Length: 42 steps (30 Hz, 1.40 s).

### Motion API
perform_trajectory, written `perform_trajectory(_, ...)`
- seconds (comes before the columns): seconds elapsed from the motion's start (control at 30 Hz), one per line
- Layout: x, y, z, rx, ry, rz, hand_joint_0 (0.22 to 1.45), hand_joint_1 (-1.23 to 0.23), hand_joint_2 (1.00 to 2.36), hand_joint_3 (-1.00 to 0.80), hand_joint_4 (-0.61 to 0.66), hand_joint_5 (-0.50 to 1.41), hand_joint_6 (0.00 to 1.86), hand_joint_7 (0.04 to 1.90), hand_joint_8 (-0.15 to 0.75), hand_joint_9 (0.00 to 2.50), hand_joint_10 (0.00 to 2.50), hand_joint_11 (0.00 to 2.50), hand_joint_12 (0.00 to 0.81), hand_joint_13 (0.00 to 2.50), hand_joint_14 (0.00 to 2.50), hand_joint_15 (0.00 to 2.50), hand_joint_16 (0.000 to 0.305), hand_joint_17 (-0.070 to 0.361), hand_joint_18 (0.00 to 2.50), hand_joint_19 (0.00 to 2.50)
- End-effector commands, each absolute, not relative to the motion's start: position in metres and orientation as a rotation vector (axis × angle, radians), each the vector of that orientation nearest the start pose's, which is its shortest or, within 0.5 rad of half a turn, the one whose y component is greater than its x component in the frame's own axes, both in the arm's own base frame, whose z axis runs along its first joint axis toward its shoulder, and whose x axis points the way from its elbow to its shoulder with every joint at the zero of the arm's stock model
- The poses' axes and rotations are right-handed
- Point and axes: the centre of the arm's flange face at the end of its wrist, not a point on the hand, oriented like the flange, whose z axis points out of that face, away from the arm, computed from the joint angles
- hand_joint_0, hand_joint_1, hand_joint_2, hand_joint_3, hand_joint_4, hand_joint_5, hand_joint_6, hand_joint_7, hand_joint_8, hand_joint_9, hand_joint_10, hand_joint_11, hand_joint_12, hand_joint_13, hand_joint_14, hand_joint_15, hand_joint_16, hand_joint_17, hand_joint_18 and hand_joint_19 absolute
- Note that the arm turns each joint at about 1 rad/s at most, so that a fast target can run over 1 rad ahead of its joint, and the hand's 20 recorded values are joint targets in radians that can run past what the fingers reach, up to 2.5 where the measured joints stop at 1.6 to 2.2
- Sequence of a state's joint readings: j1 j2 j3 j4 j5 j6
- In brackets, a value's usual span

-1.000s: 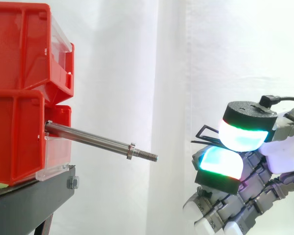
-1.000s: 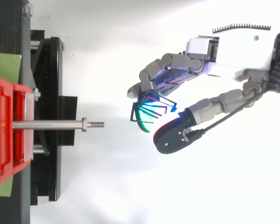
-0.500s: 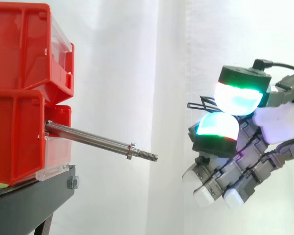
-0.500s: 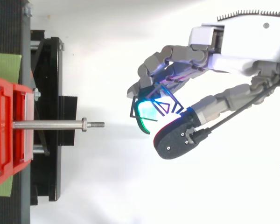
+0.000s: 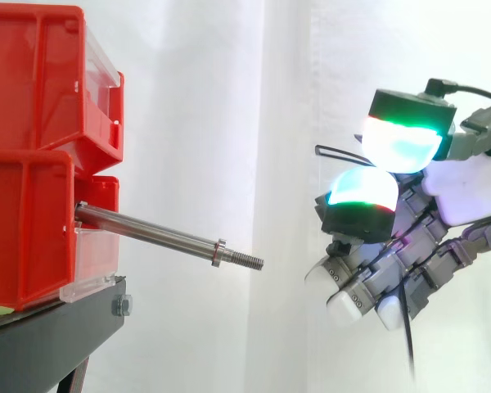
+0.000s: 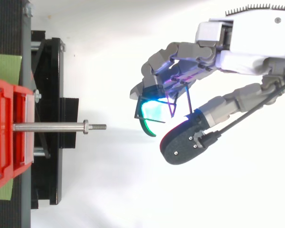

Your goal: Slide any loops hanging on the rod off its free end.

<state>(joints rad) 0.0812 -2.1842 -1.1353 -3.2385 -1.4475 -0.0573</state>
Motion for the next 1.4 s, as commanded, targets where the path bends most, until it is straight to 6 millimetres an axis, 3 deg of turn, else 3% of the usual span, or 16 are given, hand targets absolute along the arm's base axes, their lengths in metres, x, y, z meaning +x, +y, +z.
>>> perform_trajectory(0.0,0.706,-0.090,0.324,1.359,1.417,0.976,0.57,-0.79,1.00,-0.50,0.23,-0.22,0.84,1.20,0.288,0.54,0.01,0.19,0.334,0.59,0.00,0.03,0.052,0.117,0.68,0.29)
perform_trajectory(0.33,0.702,-0.097,0.325,1.373,1.420,0.966,0.47,-0.60,1.00,-0.50,0.26,-0.20,0.81,1.12,0.321,0.57,0.01,0.18,0.363,0.62,0.00,0.04,0.058,0.130,0.72,0.31)
perform_trajectory(0.47,0.701,-0.100,0.326,1.376,1.416,0.963,0.55,-0.51,1.00,-0.50,0.22,-0.19,0.78,1.19,0.301,0.58,0.01,0.18,0.338,0.61,0.00,0.04,0.052,0.118,0.68,0.34)
perform_trajectory(0.53,0.701,-0.101,0.326,1.378,1.418,0.962,0.62,-0.55,1.00,-0.48,0.19,-0.18,0.80,1.24,0.300,0.60,0.01,0.19,0.330,0.60,0.00,0.04,0.051,0.114,0.68,0.35)
perform_trajectory(0.73,0.701,-0.103,0.326,1.378,1.416,0.957,0.60,-0.67,1.02,-0.16,0.16,-0.21,0.85,1.25,0.300,0.57,0.01,0.19,0.334,0.61,0.00,0.05,0.051,0.115,0.69,0.35)
perform_trajectory(0.9,0.701,-0.103,0.324,1.380,1.418,0.953,0.62,-0.69,1.02,-0.19,0.16,-0.21,0.84,1.22,0.295,0.56,0.01,0.19,0.334,0.60,0.00,0.05,0.052,0.116,0.69,0.35)
perform_trajectory(1.13,0.701,-0.103,0.326,1.378,1.415,0.955,0.67,-0.80,1.01,-0.38,0.14,-0.22,0.84,1.19,0.287,0.56,0.01,0.19,0.330,0.60,0.00,0.04,0.051,0.116,0.69,0.32)
perform_trajectory(1.37,0.701,-0.102,0.326,1.382,1.413,0.960,0.66,-0.79,1.01,-0.32,0.12,-0.21,0.84,1.22,0.289,0.59,0.01,0.20,0.326,0.61,0.00,0.05,0.051,0.115,0.69,0.35)
